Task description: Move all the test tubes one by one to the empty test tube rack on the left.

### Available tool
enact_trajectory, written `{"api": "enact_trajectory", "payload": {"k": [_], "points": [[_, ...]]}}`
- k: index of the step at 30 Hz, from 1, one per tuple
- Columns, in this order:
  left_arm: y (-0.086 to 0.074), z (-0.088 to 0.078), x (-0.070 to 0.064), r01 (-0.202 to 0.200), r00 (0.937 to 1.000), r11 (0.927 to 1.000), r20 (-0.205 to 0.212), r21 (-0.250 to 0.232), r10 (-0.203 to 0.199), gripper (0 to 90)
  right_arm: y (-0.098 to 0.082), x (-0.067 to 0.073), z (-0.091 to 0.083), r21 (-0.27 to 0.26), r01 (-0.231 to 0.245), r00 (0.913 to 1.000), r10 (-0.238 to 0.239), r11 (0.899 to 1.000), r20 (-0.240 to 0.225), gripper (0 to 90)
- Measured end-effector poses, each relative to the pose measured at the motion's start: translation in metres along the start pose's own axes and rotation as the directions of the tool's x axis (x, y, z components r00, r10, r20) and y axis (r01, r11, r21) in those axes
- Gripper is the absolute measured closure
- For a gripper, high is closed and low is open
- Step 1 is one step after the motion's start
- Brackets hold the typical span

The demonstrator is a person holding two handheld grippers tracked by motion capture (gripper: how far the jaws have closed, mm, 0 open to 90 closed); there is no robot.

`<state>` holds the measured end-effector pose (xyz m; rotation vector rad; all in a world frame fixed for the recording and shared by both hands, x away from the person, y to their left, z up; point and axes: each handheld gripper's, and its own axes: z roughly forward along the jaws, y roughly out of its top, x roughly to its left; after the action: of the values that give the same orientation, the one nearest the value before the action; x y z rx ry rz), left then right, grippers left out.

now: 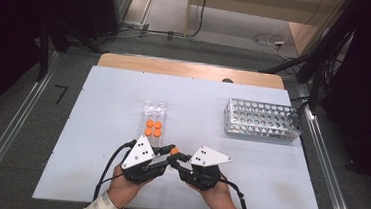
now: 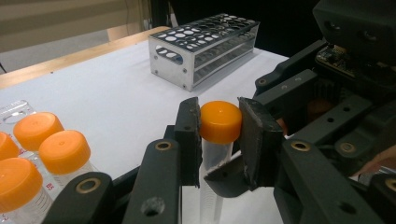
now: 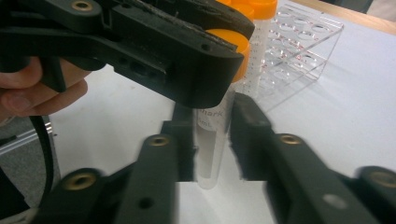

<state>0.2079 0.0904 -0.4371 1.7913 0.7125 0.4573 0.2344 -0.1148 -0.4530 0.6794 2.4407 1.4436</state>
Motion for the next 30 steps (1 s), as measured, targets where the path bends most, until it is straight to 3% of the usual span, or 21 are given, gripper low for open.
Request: {"api": "enact_trajectory", "payload": {"k": [2,4,7,20,30], "points": [[0.001,-0.002,0.002,0.0,1.0,1.0,-0.004,-0.008,0.0,70.4,0.002,0.0,0.001,0.025,0.001,0.9999,0.0,1.0,-0.01,37.7],[0.004,-0.006,0.004,0.009,0.9999,0.9998,-0.007,-0.02,-0.009,70.4,0.002,0.0,0.0,0.03,0.006,1.0,-0.006,1.0,-0.004,26.5],[0.009,-0.016,0.011,0.034,0.9993,0.9985,-0.014,-0.043,-0.035,70.4,0.002,-0.003,-0.002,0.046,0.017,0.9998,-0.018,0.999,0.009,18.7],[0.025,-0.048,0.031,0.049,0.9953,0.9964,-0.08,-0.069,-0.055,70.4,-0.005,-0.031,-0.024,0.032,-0.035,0.9939,0.032,0.999,0.106,17.2],[0.024,-0.063,0.05,0.064,0.985,0.9942,-0.155,-0.086,-0.077,70.3,-0.013,-0.047,-0.04,0.016,-0.052,0.9817,0.048,0.999,0.184,16.6]]}}
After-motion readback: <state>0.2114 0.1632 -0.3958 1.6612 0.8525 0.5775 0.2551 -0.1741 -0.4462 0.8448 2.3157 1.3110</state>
